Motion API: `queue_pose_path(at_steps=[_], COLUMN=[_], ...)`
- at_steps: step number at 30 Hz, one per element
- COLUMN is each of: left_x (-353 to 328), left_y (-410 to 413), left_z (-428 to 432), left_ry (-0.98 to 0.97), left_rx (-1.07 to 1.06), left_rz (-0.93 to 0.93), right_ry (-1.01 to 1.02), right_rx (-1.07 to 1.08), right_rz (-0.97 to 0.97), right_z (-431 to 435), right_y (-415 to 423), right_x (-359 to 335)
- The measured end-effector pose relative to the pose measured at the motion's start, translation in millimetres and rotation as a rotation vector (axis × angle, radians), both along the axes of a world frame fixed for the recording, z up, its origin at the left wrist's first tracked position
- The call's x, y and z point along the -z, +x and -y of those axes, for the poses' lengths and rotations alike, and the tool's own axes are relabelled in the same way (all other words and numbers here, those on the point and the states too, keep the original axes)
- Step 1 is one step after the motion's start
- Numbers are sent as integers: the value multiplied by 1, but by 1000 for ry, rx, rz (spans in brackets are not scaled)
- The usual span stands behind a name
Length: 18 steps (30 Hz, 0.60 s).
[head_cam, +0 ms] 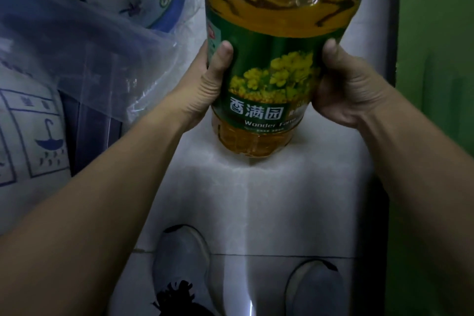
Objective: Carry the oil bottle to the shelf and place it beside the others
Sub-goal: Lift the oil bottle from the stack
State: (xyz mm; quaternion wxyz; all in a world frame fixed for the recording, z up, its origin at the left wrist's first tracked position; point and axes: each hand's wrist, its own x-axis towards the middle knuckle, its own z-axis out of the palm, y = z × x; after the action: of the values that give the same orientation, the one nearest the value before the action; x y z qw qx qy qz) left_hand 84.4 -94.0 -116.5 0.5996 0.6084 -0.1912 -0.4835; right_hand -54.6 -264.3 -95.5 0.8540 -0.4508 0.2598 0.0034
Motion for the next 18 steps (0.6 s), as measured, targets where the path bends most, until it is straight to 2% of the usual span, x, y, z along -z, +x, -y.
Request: queue_pose_path(at_steps=[4,10,14,18], left_x=[-4,-18,-53,-124], left_y=[-7,-51,-63,-55], left_z=[3,-27,-29,-8], left_ry=[74,234,160,19], left_rx=[-69,-140,-190,-228], left_rz=[-120,-268,-279,-222], right_ry=[-2,75,98,78], right_rx=[170,215,256,281], right_rz=[-94,-173,-117,33], right_z=[-15,-46,-47,-30], right_y=[9,-27,-37,-23], right_x=[3,-12,-43,-116])
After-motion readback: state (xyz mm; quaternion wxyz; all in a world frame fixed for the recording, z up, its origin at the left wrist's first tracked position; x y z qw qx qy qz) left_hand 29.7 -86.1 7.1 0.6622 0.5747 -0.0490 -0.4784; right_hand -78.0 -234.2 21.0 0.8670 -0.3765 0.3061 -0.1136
